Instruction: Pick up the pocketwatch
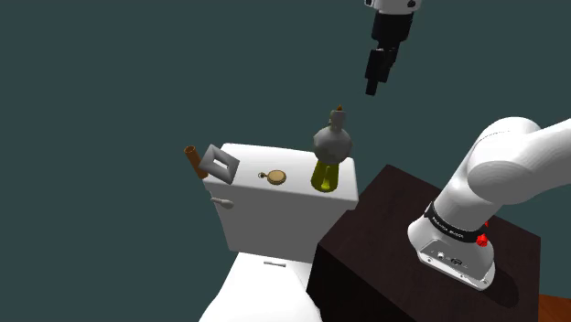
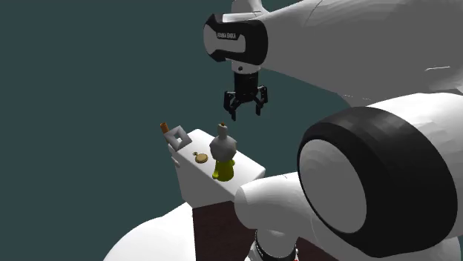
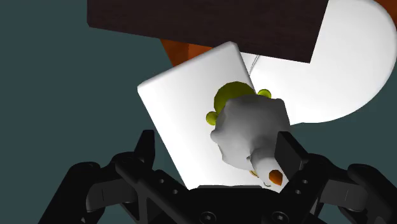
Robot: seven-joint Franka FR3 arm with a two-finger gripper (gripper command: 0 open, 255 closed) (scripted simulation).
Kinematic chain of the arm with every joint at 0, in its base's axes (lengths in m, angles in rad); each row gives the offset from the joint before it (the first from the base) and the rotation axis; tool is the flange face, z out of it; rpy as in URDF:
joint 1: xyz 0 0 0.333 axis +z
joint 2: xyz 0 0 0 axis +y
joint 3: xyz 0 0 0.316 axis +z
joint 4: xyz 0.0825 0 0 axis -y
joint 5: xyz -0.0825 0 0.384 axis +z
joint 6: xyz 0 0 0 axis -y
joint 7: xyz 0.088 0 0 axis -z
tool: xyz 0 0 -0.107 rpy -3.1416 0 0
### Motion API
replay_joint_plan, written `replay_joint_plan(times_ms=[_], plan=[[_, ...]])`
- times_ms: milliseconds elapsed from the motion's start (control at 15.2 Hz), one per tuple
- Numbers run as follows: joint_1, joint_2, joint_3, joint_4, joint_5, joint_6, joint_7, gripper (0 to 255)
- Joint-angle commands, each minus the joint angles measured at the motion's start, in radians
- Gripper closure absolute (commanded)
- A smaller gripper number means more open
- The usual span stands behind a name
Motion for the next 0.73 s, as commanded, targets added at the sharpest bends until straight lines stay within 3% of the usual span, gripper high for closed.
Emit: replay_joint_plan(times_ms=[0, 660], plan=[[0.000, 0.000, 0.000, 0.000, 0.000, 0.000, 0.000, 0], [0.029, 0.256, 0.115, -0.074, 0.055, 0.337, 0.131, 0]])
